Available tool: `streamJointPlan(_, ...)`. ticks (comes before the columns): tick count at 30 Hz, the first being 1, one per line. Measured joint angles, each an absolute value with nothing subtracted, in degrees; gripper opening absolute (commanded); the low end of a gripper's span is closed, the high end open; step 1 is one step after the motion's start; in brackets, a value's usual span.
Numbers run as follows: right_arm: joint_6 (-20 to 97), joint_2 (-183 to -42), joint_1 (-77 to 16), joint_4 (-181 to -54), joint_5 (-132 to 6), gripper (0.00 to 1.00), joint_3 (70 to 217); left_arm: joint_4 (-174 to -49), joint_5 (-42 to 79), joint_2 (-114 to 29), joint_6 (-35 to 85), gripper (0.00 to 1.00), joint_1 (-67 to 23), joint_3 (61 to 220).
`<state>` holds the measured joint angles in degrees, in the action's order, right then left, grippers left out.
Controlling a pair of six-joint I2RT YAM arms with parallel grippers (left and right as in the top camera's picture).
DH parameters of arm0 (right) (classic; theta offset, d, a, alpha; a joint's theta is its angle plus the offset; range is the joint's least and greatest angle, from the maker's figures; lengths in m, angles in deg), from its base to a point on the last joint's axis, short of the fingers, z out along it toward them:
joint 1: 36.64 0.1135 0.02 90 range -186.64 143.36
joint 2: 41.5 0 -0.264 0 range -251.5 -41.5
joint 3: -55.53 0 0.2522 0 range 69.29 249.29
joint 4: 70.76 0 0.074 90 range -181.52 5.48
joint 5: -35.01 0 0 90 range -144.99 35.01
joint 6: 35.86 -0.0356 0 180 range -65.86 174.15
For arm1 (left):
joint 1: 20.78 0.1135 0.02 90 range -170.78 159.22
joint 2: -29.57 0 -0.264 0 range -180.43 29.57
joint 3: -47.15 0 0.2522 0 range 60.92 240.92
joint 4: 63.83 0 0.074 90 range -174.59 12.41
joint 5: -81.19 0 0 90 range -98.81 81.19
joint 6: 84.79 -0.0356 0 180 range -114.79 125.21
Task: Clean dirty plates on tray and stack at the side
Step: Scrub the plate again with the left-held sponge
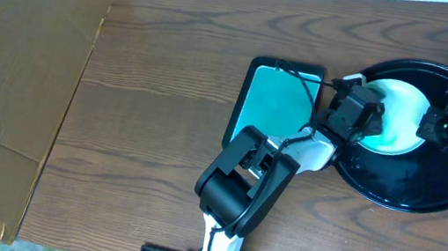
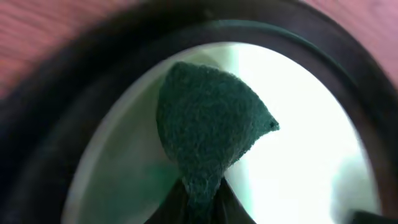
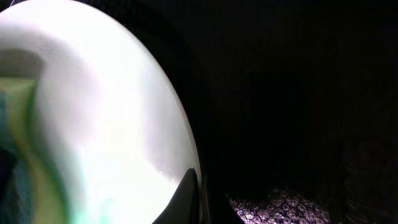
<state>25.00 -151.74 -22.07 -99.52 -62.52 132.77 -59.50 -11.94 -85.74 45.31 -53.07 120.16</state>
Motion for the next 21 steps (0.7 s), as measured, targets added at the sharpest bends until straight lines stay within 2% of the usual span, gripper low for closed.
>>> streamJointPlan(7,25.0,-151.7,-22.1,-99.7,-62.8,0.01,132.8,-60.6,-18.2,-85.4,35.1,0.07,-52.7,120.3)
streamJointPlan(15,25.0,-151.7,-22.1,-99.9,-62.7,0.01,132.8,-62.5,-21.6,-78.3,30.7,0.07,-50.0,120.3)
streamJointPlan(21,25.0,-151.7,-22.1,-99.9,-62.7,0.01,132.8,-62.2,-14.2,-72.9,30.3,0.08,-49.4,120.2)
